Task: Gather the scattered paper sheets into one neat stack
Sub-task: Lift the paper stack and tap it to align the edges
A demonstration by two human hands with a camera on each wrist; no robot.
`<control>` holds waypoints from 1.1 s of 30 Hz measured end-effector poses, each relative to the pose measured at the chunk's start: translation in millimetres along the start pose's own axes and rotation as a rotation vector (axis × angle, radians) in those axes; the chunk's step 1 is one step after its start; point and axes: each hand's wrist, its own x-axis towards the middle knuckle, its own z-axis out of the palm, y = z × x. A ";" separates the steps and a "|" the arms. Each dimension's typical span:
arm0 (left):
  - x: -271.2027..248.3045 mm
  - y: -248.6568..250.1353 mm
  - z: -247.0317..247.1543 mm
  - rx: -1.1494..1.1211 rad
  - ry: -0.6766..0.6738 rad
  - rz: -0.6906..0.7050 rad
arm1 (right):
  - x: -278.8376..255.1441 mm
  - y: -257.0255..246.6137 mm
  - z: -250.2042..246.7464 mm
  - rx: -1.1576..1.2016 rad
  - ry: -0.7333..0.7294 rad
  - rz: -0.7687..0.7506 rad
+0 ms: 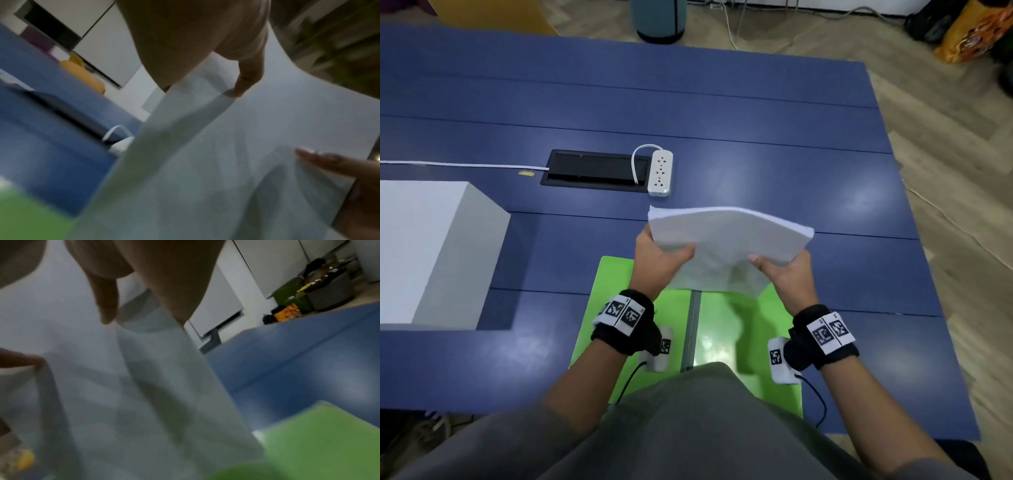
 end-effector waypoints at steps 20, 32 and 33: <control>13.9 -23.7 10.6 0.073 0.057 -0.022 | 4.4 16.6 13.9 0.015 0.064 0.082; -5.0 -40.4 13.0 0.118 0.217 0.128 | -12.8 12.4 30.9 0.067 0.137 -0.036; -6.2 -58.5 7.2 0.160 0.164 0.050 | -14.5 25.8 28.7 0.014 0.081 0.028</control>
